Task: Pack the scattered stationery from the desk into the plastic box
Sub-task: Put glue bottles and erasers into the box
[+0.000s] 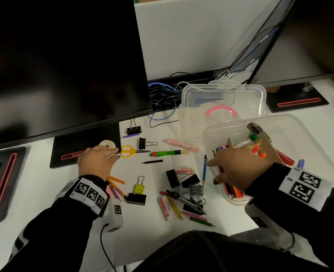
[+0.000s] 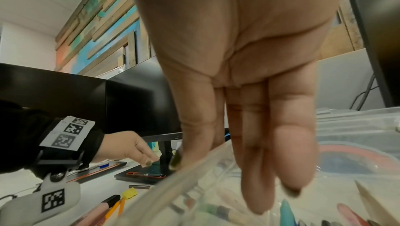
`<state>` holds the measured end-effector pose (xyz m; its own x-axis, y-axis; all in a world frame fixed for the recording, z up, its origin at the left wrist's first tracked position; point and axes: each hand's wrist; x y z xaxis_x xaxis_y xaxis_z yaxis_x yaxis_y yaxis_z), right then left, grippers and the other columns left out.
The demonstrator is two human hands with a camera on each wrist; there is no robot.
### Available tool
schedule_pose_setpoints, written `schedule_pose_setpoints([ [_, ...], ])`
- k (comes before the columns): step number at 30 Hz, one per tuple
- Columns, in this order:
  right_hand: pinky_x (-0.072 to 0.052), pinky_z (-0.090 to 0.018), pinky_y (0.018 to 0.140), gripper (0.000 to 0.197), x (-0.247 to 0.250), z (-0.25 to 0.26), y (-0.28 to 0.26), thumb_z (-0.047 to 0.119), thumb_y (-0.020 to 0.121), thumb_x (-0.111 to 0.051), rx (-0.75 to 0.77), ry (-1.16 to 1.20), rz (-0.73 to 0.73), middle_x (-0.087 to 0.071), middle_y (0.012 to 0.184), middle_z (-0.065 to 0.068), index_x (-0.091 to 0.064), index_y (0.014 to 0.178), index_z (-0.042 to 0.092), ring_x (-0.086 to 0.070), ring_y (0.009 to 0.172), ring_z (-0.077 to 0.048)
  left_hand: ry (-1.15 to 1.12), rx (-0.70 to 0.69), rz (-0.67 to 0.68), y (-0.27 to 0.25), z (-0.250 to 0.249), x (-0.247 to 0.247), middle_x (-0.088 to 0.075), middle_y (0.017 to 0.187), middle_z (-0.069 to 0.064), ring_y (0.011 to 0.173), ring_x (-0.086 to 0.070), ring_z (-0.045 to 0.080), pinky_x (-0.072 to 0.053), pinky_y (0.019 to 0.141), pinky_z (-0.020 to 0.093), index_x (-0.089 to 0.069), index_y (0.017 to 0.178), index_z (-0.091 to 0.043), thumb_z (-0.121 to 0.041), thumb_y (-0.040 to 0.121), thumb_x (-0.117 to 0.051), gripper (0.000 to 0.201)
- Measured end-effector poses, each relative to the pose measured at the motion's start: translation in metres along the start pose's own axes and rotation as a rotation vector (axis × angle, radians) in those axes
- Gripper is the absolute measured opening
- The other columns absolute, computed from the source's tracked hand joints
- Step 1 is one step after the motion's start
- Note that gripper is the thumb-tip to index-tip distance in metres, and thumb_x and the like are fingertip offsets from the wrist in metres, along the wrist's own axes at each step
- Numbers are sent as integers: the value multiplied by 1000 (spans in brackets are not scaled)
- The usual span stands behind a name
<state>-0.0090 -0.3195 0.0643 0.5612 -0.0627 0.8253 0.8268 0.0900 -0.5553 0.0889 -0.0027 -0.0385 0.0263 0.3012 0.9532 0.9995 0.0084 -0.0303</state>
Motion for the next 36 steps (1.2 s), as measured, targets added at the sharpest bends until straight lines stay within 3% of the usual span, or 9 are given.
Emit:
schedule_pose_setpoints([
  [4, -36, -27, 101, 53, 1, -6, 1, 39, 87, -61, 45, 21, -12, -48, 135, 7, -45, 137, 32, -45, 125, -15, -191, -106, -119, -16, -56, 20, -69, 96, -4, 97, -50, 21, -38, 90, 38, -73, 87, -33, -27, 82, -69, 9],
  [8, -40, -26, 96, 47, 18, -19, -5, 36, 90, -57, 114, 80, -110, -54, 124, 8, -45, 135, 37, -51, 112, -13, -477, -248, -67, -41, -126, 40, -61, 77, -19, 90, -49, 6, -34, 88, 29, -65, 74, -32, -22, 78, -72, 13],
  [12, -41, -19, 82, 58, 45, -49, -11, 40, 84, -63, 159, 247, -333, -57, 118, 13, -40, 137, 40, -54, 89, -6, -589, -357, 88, -62, -181, 43, -61, 82, -16, 91, -50, -1, -37, 81, 19, -56, 69, -32, -30, 73, -73, 18],
  [15, -43, -16, 82, 64, 59, -69, -16, 39, 78, -70, 209, 331, -375, -56, 114, 20, -44, 136, 36, -59, 93, -3, -606, -398, 143, -69, -209, 35, -61, 85, -13, 92, -50, 3, -37, 82, 15, -54, 68, -33, -26, 73, -75, 23],
  [18, -43, -14, 84, 51, 66, -84, -18, 31, 78, -73, 289, 315, -360, -50, 104, 30, -55, 125, 36, -57, 94, 3, -614, -451, 166, -73, -233, 30, -62, 86, -12, 89, -52, -2, -36, 80, 9, -54, 68, -33, -21, 74, -75, 25],
  [23, -42, -15, 82, 28, 73, -105, -12, 25, 82, -69, 421, 126, -331, -62, 116, 15, -66, 109, 33, -52, 78, 7, -595, -470, 176, -72, -249, 22, -64, 90, -12, 96, -56, 1, -40, 85, 16, -56, 73, -31, -22, 75, -74, 20],
  [30, -42, -21, 87, 27, 76, -125, 6, 28, 88, -61, 557, -150, -197, -60, 113, 10, -63, 114, 34, -53, 91, -3, -538, -484, 191, -82, -255, 15, -65, 94, -17, 93, -53, -4, -36, 79, 3, -61, 87, -34, -17, 80, -71, 21],
  [34, -43, -26, 94, 27, 74, -143, 16, 28, 91, -55, 519, -259, -120, -57, 118, 9, -61, 117, 33, -54, 102, -10, -431, -362, 119, -82, -237, 8, -60, 105, -24, 100, -50, -8, -35, 87, 6, -63, 101, -34, -15, 84, -64, 25],
  [36, -43, -28, 96, 28, 67, -147, 24, 27, 92, -54, 516, -342, -76, -56, 119, 8, -59, 119, 32, -52, 106, -12, -386, -303, 107, -82, -228, 4, -55, 116, -26, 107, -47, -8, -27, 88, -3, -63, 105, -34, -14, 85, -63, 28],
])
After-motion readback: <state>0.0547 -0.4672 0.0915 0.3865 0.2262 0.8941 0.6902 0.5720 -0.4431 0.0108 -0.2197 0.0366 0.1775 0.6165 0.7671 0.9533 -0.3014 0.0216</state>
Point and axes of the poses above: each hand's wrist, its own y-axis towards the middle knuckle, its own x-axis out of the back of the hand, z = x × y
